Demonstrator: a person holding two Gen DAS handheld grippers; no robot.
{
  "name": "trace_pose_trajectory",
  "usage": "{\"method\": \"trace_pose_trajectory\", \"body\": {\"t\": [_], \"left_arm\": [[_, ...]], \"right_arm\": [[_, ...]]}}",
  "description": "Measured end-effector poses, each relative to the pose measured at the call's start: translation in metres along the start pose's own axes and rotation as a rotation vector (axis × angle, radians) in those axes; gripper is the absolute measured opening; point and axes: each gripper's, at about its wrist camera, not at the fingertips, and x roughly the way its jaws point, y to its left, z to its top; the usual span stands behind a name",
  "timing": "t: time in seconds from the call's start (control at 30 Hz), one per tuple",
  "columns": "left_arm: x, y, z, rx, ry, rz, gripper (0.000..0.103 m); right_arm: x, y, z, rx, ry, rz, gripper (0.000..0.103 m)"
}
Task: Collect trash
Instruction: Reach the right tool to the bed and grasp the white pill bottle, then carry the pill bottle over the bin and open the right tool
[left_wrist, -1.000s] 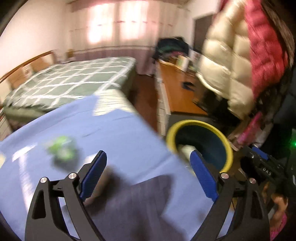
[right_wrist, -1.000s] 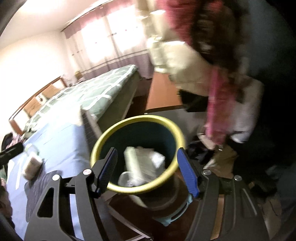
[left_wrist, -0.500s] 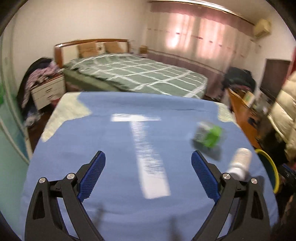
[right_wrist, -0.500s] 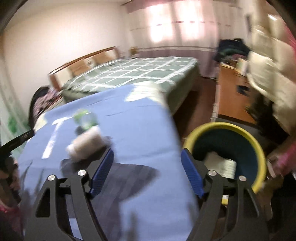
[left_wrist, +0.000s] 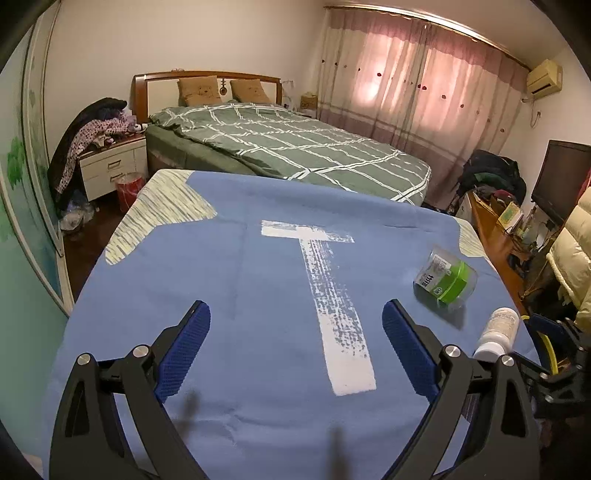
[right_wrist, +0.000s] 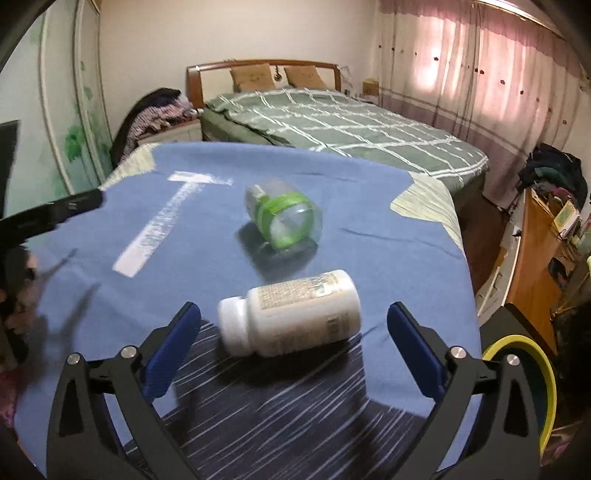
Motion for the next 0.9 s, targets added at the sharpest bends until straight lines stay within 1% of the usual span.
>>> {"method": "trace_pose_trajectory", "body": {"t": [0.1,0.17,0.3,0.4,0.43,0.47,0.67,0.8,0.9], "left_arm": [[0.001,0.004,0.000,-0.019,0.011,-0.001,0.093],[0.001,0.005,0.000,-0.026,0.014,-0.005,0.093],[0.002,0.004,-0.002,-0.021,0.017,-0.004,0.093],[0.003,0.002,-0.003,-0.014,0.022,-0.007,0.093],[0.004,0.001,-0.003,-0.012,0.022,-0.007,0.093],[0.004,0.001,-0.003,-0.010,0.022,-0.007,0.093],[0.007,-0.003,-0.005,-0.002,0.033,-0.007,0.093],[0.008,-0.004,-0.005,0.002,0.037,-0.010,0.093],[0.009,-0.005,-0.006,0.003,0.040,-0.015,0.093]], "right_arm": [[0.014,-0.005,0.002,0.028,0.035,0.025,0.096],[0.023,-0.008,0.003,0.048,0.056,0.057,0.096],[0.030,-0.009,0.000,0.055,0.064,0.077,0.096],[0.031,-0.006,0.000,0.036,0.052,0.058,0.096],[0.031,-0.005,0.000,0.032,0.052,0.055,0.093],[0.031,-0.005,-0.001,0.029,0.053,0.049,0.085],[0.025,-0.009,-0.004,0.052,0.043,0.032,0.085],[0.013,-0.014,-0.004,0.090,0.018,0.000,0.085],[0.003,-0.023,-0.006,0.142,0.001,-0.038,0.085]]}}
